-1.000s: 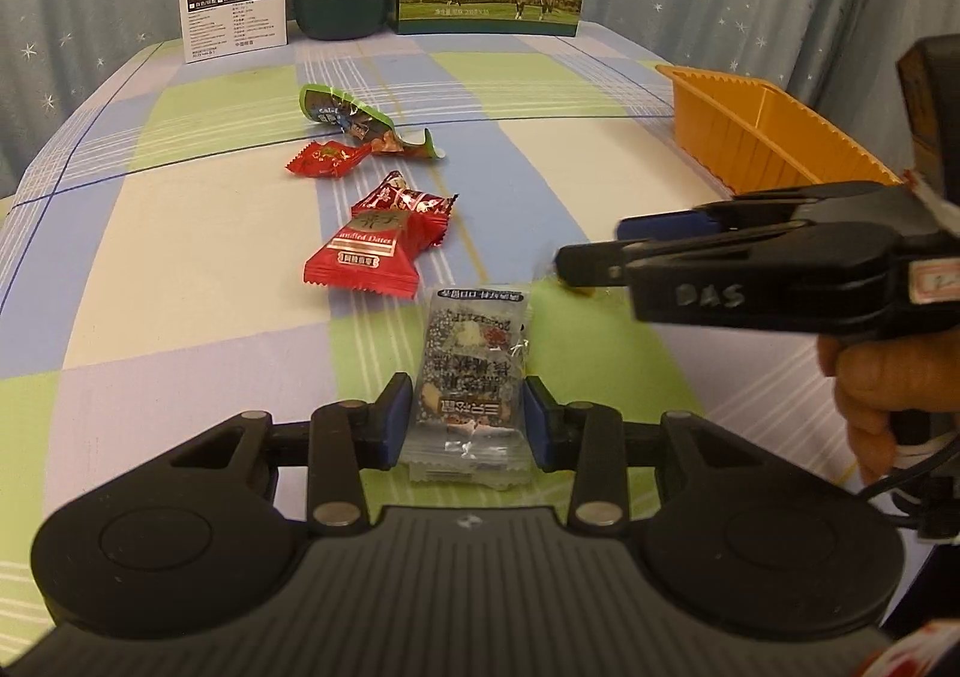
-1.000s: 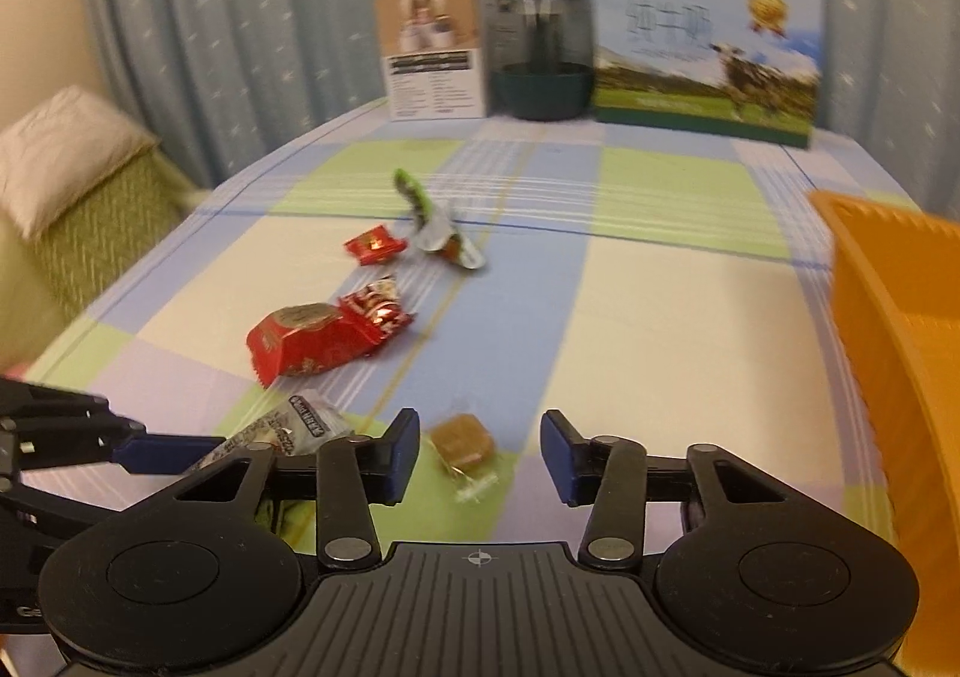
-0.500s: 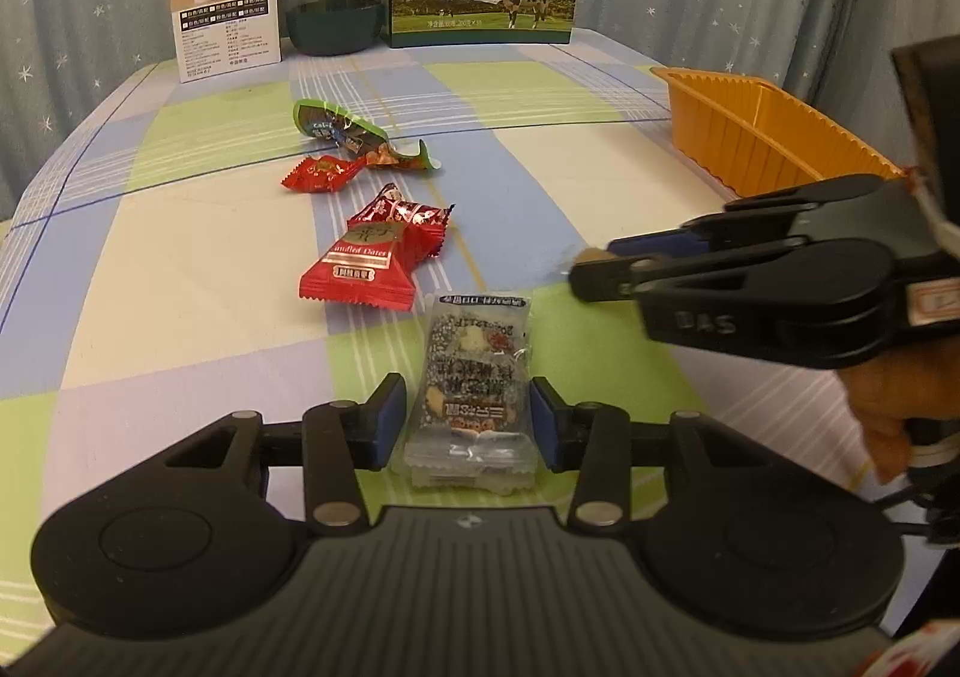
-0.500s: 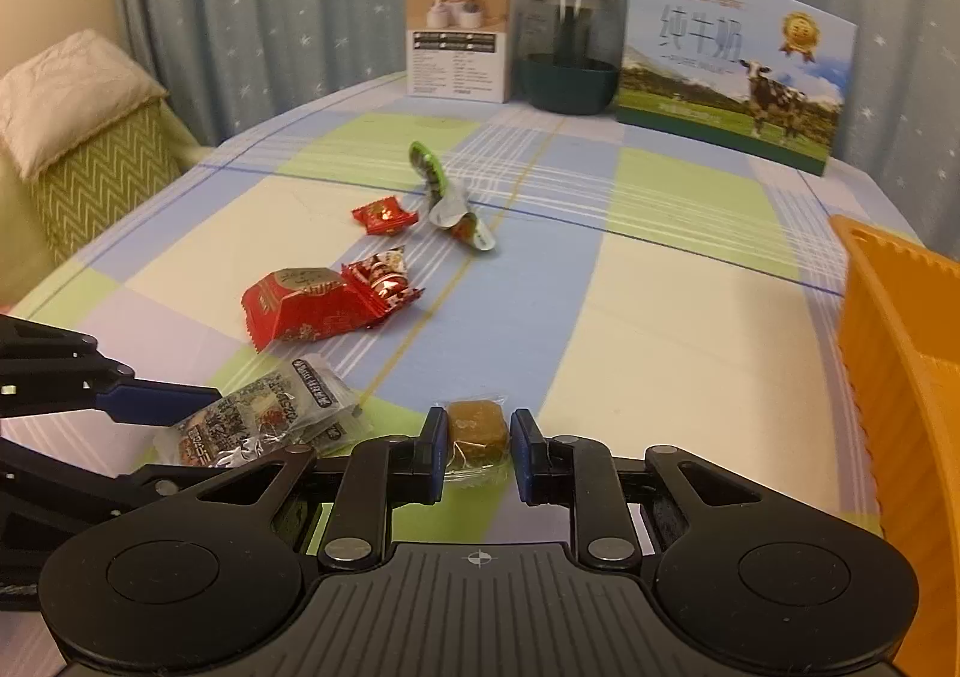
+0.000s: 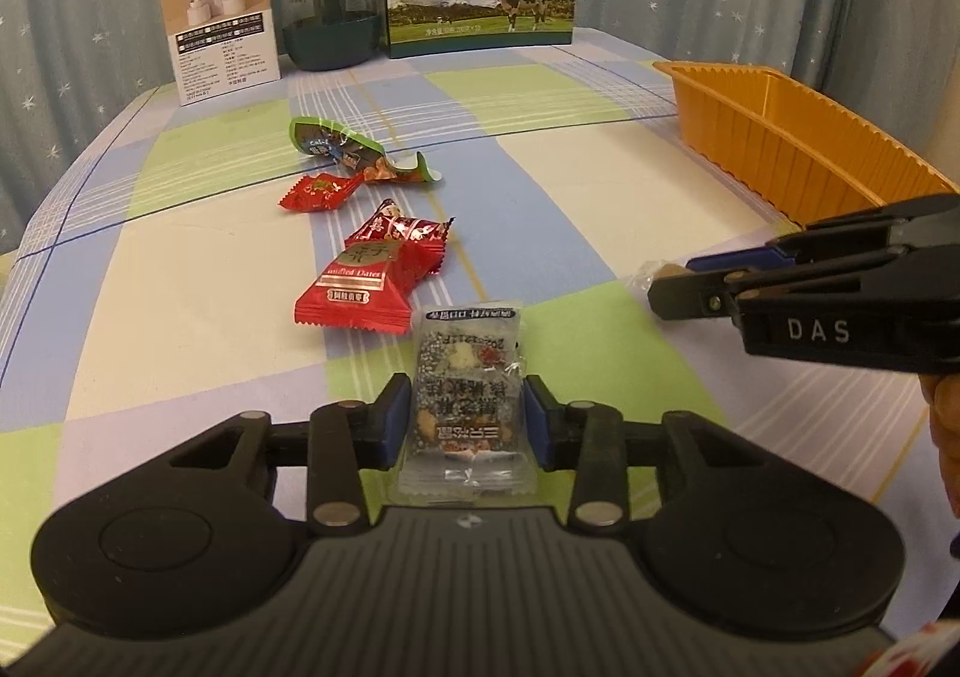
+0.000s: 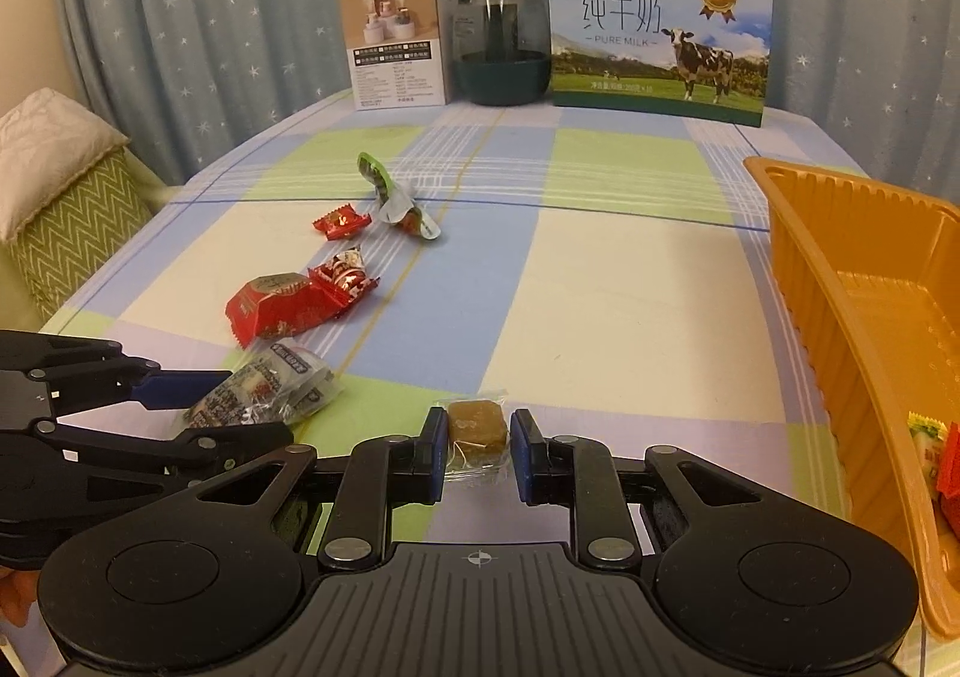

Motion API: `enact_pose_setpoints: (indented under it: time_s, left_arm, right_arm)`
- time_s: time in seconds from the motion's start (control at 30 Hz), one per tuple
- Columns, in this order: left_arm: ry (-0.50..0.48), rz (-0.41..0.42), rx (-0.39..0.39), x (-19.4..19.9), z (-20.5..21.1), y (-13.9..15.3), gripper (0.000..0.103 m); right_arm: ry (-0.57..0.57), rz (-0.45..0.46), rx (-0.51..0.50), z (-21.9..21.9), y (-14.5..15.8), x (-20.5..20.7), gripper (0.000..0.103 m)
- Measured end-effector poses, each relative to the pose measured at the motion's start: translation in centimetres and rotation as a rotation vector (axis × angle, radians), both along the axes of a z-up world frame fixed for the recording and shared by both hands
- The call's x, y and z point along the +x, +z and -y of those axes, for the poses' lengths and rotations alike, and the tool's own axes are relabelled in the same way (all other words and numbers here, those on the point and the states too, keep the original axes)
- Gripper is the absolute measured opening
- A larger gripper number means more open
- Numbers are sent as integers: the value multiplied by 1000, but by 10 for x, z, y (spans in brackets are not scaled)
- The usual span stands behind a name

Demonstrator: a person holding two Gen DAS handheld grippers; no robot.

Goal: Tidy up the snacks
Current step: 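Carry both snacks over the orange tray and open both tools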

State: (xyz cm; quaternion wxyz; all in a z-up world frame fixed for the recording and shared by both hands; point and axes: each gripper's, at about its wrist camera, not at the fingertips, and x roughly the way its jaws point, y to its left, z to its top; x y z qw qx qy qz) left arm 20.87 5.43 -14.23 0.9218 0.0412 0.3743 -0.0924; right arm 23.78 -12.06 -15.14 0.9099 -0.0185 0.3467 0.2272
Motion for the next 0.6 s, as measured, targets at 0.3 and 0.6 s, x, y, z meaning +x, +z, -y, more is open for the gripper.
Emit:
enact_pose_setpoints:
  time_s: [0.3, 0.6]
  left_arm:
    - [20, -12, -14, -10, 9, 3, 34]
    - [58, 4, -48, -37, 31, 25, 34]
  right_arm:
    - [-72, 3, 37, 15, 8, -21, 23]
    - [-201, 6, 101, 50, 29, -56, 23]
